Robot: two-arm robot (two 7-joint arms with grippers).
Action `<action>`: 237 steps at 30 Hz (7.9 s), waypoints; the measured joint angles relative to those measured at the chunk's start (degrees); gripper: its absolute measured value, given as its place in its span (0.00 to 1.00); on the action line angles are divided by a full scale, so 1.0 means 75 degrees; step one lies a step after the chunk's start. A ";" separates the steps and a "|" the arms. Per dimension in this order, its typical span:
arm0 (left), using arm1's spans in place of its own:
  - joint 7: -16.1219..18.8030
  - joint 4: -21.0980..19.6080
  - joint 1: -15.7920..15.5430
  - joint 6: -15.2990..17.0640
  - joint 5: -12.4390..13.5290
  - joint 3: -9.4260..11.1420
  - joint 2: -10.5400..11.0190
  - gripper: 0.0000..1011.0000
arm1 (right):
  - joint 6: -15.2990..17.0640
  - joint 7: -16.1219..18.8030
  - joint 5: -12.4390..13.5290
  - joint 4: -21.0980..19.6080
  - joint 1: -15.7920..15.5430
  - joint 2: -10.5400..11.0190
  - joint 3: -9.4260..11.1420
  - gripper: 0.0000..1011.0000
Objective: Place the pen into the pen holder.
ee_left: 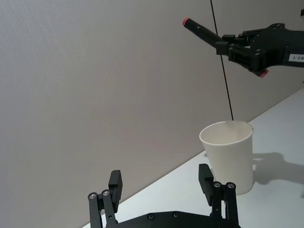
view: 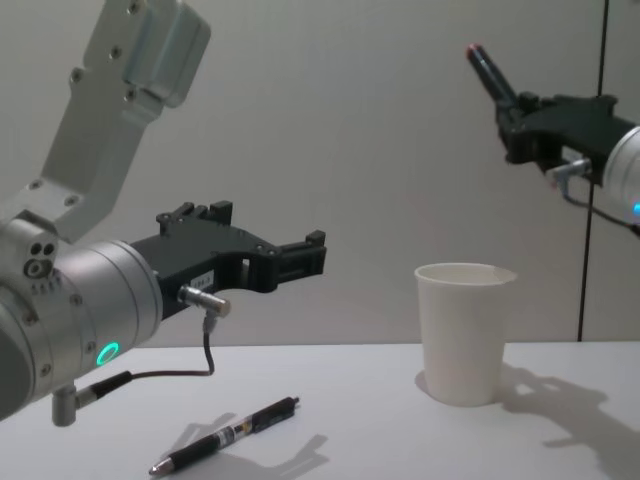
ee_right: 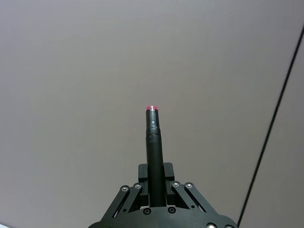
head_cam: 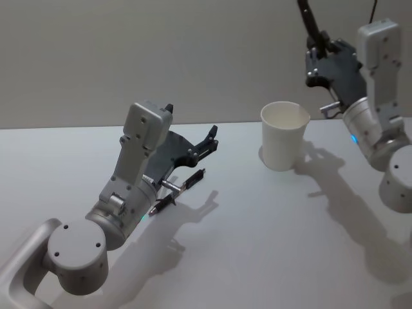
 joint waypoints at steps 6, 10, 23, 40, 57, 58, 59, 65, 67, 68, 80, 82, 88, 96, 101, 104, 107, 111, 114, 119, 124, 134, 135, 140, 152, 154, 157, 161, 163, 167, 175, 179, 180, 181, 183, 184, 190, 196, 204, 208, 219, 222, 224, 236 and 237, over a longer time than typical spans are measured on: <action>0.0000 0.0000 0.0000 0.0000 0.0000 0.0000 0.0000 0.99 | -0.0273 0.0050 -0.0191 0.0478 0.0195 -0.0105 -0.0078 0.18; 0.0000 0.0000 0.0000 0.0000 0.0000 0.0000 0.0000 0.99 | -0.0564 0.0076 -0.0345 0.0924 0.0347 -0.0198 -0.0150 0.18; 0.0000 0.0000 0.0000 0.0000 0.0000 0.0000 0.0000 0.99 | -0.1228 0.0113 -0.0443 0.1749 0.0561 -0.0355 -0.0272 0.18; 0.0000 0.0000 0.0000 0.0000 0.0000 0.0000 0.0000 0.99 | -0.1937 0.0189 -0.0238 0.2446 0.0696 -0.0464 -0.0337 0.18; 0.0000 0.0000 0.0000 0.0000 0.0000 0.0000 0.0000 0.99 | -0.2175 0.0227 -0.0106 0.2865 0.0799 -0.0567 -0.0398 0.18; 0.0000 0.0000 0.0000 0.0000 0.0000 0.0000 0.0000 0.99 | -0.2183 0.0227 -0.0102 0.2885 0.0807 -0.0572 -0.0401 0.20; 0.0000 0.0000 0.0000 0.0000 0.0000 0.0000 0.0000 0.99 | -0.2188 0.0227 -0.0100 0.2894 0.0810 -0.0574 -0.0403 0.21; 0.0000 0.0000 0.0000 0.0000 0.0000 0.0000 0.0000 0.99 | -0.2208 0.0227 -0.0083 0.2951 0.0824 -0.0589 -0.0411 0.39; 0.0000 0.0000 0.0000 0.0000 0.0000 0.0000 0.0000 0.99 | -0.2210 0.0226 -0.0081 0.2961 0.0827 -0.0591 -0.0412 0.44; 0.0000 0.0000 0.0000 0.0000 0.0000 0.0000 0.0000 0.99 | -0.2213 0.0226 -0.0078 0.2971 0.0829 -0.0593 -0.0413 0.50; 0.0000 0.0000 0.0000 0.0000 0.0000 0.0000 0.0000 0.99 | -0.2231 0.0221 -0.0067 0.3013 0.0838 -0.0601 -0.0421 0.83; 0.0000 0.0000 0.0000 0.0000 0.0000 0.0000 0.0000 0.99 | -0.2231 0.0221 -0.0064 0.3014 0.0838 -0.0603 -0.0421 0.90; 0.0000 0.0000 0.0000 0.0000 0.0000 0.0000 0.0000 0.99 | -0.2154 0.0315 0.0051 0.2824 0.0783 -0.0581 -0.0407 0.99; 0.0000 0.0000 0.0000 0.0000 0.0000 0.0000 0.0000 0.99 | -0.1850 0.0535 0.0440 0.2083 0.0490 -0.0462 -0.0339 0.99; 0.0000 0.0000 0.0000 0.0000 0.0000 0.0000 0.0000 0.99 | -0.1602 0.0608 0.0724 0.1408 0.0185 -0.0317 -0.0262 0.99; 0.0000 0.0000 0.0000 0.0000 0.0000 0.0000 0.0000 0.99 | -0.1449 0.0610 0.0872 0.1042 0.0000 -0.0233 -0.0221 0.99; 0.0000 0.0000 0.0000 0.0000 0.0000 -0.0001 0.0000 0.99 | -0.1322 0.0596 0.0993 0.0679 -0.0195 -0.0141 -0.0179 0.99; -0.0001 -0.0001 0.0000 0.0000 0.0000 0.0000 0.0000 0.99 | -0.1307 0.0592 0.0997 0.0679 -0.0196 -0.0139 -0.0177 0.99; -0.0001 -0.0001 0.0000 0.0000 0.0000 0.0000 0.0000 0.99 | -0.1265 0.0580 0.1028 0.0616 -0.0253 -0.0108 -0.0178 0.99; -0.0001 -0.0001 0.0000 0.0000 0.0000 0.0000 0.0000 0.99 | -0.1109 0.0535 0.1131 0.0374 -0.0451 0.0006 -0.0171 0.99; -0.0001 0.0000 0.0000 0.0000 0.0000 0.0000 0.0000 0.99 | -0.0824 0.0448 0.1321 -0.0065 -0.0809 0.0216 -0.0152 0.99; -0.0001 0.0000 0.0000 0.0001 0.0000 -0.0001 0.0000 0.99 | -0.0249 0.0285 0.1704 -0.0949 -0.1538 0.0640 -0.0120 0.99; -0.0001 0.0000 0.0000 0.0001 0.0000 0.0000 0.0000 0.99 | -0.0207 0.0272 0.1733 -0.1017 -0.1594 0.0672 -0.0117 0.99; -0.0001 0.0000 0.0000 0.0001 0.0000 0.0000 0.0000 0.99 | 0.0103 0.0184 0.1936 -0.1486 -0.1987 0.0899 -0.0098 0.99; -0.0001 0.0000 0.0000 0.0001 0.0000 0.0000 0.0000 0.99 | 0.0811 -0.0016 0.2411 -0.2591 -0.2891 0.1423 -0.0056 0.99; -0.0001 0.0000 0.0000 0.0001 0.0000 0.0000 0.0000 0.99 | 0.0900 -0.0041 0.2468 -0.2731 -0.3004 0.1491 -0.0051 0.99; -0.0001 0.0000 0.0000 0.0001 0.0000 -0.0001 0.0000 0.99 | 0.1063 -0.0087 0.2578 -0.2975 -0.3202 0.1606 -0.0037 0.99; -0.0001 0.0000 0.0000 0.0001 -0.0001 0.0000 0.0000 0.99 | 0.1243 -0.0139 0.2697 -0.3255 -0.3434 0.1741 -0.0027 0.99; -0.0001 0.0000 0.0000 0.0001 0.0000 0.0000 0.0000 0.99 | 0.1278 -0.0148 0.2719 -0.3306 -0.3477 0.1768 -0.0025 0.99; -0.0001 0.0000 0.0000 0.0001 0.0000 0.0000 0.0000 0.99 | 0.1326 -0.0160 0.2753 -0.3374 -0.3537 0.1802 -0.0021 0.99; 0.0000 0.0001 0.0000 0.0000 0.0000 -0.0001 0.0000 0.99 | 0.1332 -0.0161 0.2757 -0.3386 -0.3545 0.1806 -0.0019 0.99; -0.0030 0.0011 -0.0005 0.0002 -0.0009 -0.0008 -0.0001 0.99 | 0.1332 -0.0162 0.2757 -0.3387 -0.3546 0.1806 -0.0019 0.99; -0.0049 0.0014 -0.0007 0.0004 -0.0017 -0.0012 -0.0001 0.99 | 0.1332 -0.0162 0.2757 -0.3386 -0.3546 0.1806 -0.0019 0.99; -0.0093 0.0021 -0.0012 0.0012 -0.0041 -0.0021 0.0002 0.99 | 0.1332 -0.0161 0.2757 -0.3387 -0.3546 0.1806 -0.0019 0.99; -0.0154 0.0026 -0.0020 0.0027 -0.0076 -0.0037 0.0009 0.99 | 0.1332 -0.0161 0.2757 -0.3387 -0.3546 0.1806 -0.0019 0.99; -0.0184 0.0029 -0.0025 0.0035 -0.0096 -0.0048 0.0015 0.99 | 0.1332 -0.0160 0.2757 -0.3386 -0.3546 0.1806 -0.0019 0.99; -0.0447 0.0034 -0.0034 0.0156 -0.0329 -0.0158 0.0115 0.99 | 0.1330 -0.0157 0.2757 -0.3387 -0.3546 0.1806 -0.0019 0.99; -0.0633 -0.0019 0.0014 0.0284 -0.0551 -0.0273 0.0255 0.99 | 0.1327 -0.0155 0.2754 -0.3386 -0.3546 0.1806 -0.0019 0.99; -0.0792 -0.0134 0.0127 0.0447 -0.0793 -0.0412 0.0464 0.99 | 0.1326 -0.0154 0.2752 -0.3386 -0.3546 0.1806 -0.0019 0.99; -0.0861 -0.0202 0.0204 0.0526 -0.0899 -0.0481 0.0577 0.99 | 0.1326 -0.0154 0.2752 -0.3386 -0.3546 0.1806 -0.0019 0.99; -0.1109 -0.0336 0.0354 0.0796 -0.1134 -0.0635 0.0849 0.99 | 0.1326 -0.0156 0.2752 -0.3385 -0.3545 0.1806 -0.0019 0.99; -0.1219 -0.0349 0.0382 0.0870 -0.1177 -0.0670 0.0912 0.99 | 0.1326 -0.0155 0.2752 -0.3386 -0.3545 0.1806 -0.0020 0.99; -0.1311 -0.0352 0.0396 0.0932 -0.1197 -0.0693 0.0959 0.99 | 0.1326 -0.0155 0.2752 -0.3385 -0.3546 0.1806 -0.0020 0.99; -0.1986 -0.0201 0.0256 0.1466 -0.1123 -0.0753 0.1051 0.99 | 0.1327 -0.0156 0.2752 -0.3385 -0.3546 0.1806 -0.0020 0.99; -0.1986 -0.0201 0.0256 0.1466 -0.1123 -0.0753 0.1051 0.99 | 0.1327 -0.0155 0.2752 -0.3385 -0.3546 0.1806 -0.0019 0.99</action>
